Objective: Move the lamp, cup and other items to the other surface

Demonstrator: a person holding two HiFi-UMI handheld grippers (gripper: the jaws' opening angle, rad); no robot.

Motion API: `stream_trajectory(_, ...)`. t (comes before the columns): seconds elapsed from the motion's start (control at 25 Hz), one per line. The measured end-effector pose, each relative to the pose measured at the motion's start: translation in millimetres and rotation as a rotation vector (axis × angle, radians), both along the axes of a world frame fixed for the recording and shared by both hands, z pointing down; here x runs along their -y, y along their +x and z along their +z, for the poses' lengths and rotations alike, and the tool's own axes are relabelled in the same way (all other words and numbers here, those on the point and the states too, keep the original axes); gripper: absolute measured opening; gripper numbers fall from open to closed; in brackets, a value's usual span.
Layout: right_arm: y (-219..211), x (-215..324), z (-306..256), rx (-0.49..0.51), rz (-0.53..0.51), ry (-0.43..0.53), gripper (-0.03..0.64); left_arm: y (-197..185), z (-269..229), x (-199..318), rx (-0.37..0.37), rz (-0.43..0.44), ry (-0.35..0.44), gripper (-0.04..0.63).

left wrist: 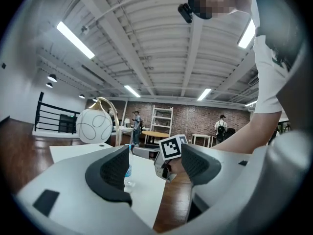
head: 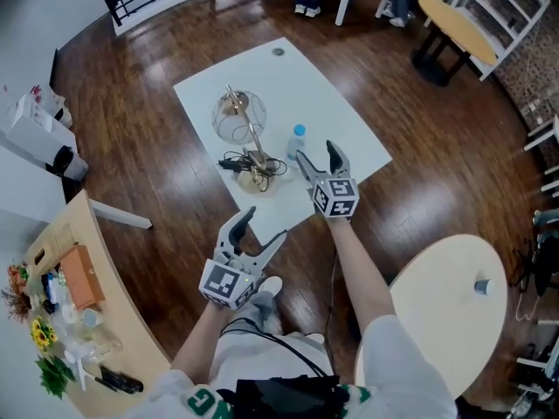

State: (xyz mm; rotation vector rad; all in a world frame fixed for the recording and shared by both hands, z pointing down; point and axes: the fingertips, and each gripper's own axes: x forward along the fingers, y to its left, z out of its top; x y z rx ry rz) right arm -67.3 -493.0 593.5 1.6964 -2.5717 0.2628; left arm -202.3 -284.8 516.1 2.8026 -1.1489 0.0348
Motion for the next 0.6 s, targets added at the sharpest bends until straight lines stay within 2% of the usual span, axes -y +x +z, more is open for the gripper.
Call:
stream_trajectory(0.16,36,-42,-42,-0.026,0.029,0.061,0.408,28,-16,-7,-0.015,0.062,-0.004,0.333)
stream_trajectory(0.28,70,-79,-76,-0.048,0.063,0.092,0.408,53,-29,-14,-0.024,0.119,0.021,0.333)
stream_trajectory(0.48,134,-156,-140,-0.015,0.181,0.162,0.394,103,-53,-34,-0.056,0.219,0.044,0.333)
stream_trajectory(0.6,179,-218,-171,-0.028,0.295,0.202,0.385,139,-60,-52,-0.057,0.316,0.076,0.333)
